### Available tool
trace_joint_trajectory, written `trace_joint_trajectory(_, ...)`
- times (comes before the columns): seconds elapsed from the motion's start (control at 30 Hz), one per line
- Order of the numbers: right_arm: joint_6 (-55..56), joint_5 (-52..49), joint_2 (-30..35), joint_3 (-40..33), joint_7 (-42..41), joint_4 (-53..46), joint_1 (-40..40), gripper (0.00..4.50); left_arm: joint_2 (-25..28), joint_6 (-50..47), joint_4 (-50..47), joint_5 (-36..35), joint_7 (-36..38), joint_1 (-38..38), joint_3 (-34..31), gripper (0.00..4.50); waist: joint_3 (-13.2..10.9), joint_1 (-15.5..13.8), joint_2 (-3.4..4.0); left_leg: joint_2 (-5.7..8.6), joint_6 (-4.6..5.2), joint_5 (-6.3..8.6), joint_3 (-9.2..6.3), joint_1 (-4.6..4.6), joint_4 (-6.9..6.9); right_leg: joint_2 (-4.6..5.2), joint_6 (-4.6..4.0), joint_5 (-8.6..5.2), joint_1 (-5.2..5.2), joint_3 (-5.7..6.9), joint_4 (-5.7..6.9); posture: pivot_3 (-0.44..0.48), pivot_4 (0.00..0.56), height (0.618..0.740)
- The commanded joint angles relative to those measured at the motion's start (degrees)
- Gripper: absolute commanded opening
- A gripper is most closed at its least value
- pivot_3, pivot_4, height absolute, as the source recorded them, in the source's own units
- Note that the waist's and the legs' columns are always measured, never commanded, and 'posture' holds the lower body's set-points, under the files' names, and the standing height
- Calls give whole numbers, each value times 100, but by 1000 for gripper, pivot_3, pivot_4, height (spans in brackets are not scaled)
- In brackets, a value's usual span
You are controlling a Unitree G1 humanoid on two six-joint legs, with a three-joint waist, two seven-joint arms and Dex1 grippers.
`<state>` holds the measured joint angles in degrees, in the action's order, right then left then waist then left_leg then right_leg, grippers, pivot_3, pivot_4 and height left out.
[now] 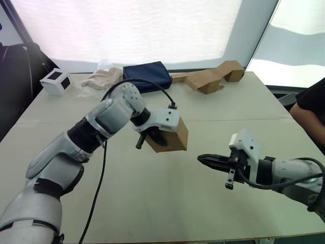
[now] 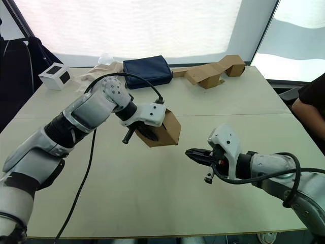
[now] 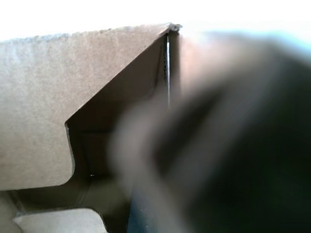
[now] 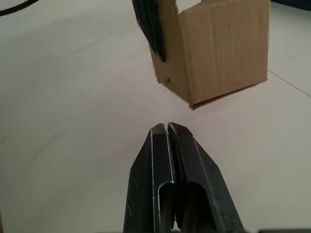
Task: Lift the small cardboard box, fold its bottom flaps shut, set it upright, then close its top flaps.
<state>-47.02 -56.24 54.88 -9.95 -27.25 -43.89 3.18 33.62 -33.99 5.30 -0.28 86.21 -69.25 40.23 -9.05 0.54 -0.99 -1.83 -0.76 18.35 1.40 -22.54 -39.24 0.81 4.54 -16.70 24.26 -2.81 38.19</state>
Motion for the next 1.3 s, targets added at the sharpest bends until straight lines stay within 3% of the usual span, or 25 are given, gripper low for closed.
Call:
trace_joint_trajectory(0.03,50,130,-262,-97,341,-311,-198,34,-139,-91,-6,325,-66,77,202,96,0,4,0,1,1,0,0,-1,0,-1,0,0,0,-2,-1,0,150,740)
trace_joint_trajectory(0.33,83,467,-554,48,478,-375,-530,34,-435,-843,-148,459,217,56,503,96,0,17,0,1,2,1,1,0,0,-7,1,0,6,-7,4,0,150,740)
trace_joint_trajectory(0.47,126,638,-697,140,443,-318,-506,0,-518,-1312,-140,436,305,-89,523,1207,0,12,0,0,2,1,0,0,0,-10,1,0,6,-6,4,0,150,740)
trace_joint_trajectory(0.63,139,769,-807,199,354,-278,-509,0,-675,-2156,-124,168,288,-347,349,3152,0,13,0,0,2,1,0,0,0,-10,1,0,6,-7,4,0,150,740)
trace_joint_trajectory(0.9,23,711,-816,167,80,-119,-274,0,-546,-3882,136,-1379,609,-868,-680,3152,0,31,1,0,2,1,-1,3,0,-13,1,-1,6,-6,10,0,150,740)
trace_joint_trajectory(1.1,-91,621,-779,115,-123,-17,-150,0,-432,-4652,634,-2167,57,-767,-1901,3152,1,28,2,0,2,1,-1,4,0,-13,1,-1,6,-6,13,0,150,740)
trace_joint_trajectory(1.2,-172,603,-761,155,-225,44,-139,0,-561,-4359,786,-2120,-1027,-220,-2979,2439,5,22,8,-2,2,1,-2,3,0,-9,1,-1,6,-6,13,0,150,740)
trace_joint_trajectory(1.3,-226,642,-803,319,-303,123,-101,0,-700,-3360,457,-2175,-1922,634,-4019,1253,7,47,12,-10,1,1,-1,14,0,-1,1,0,2,-11,22,0,150,740)
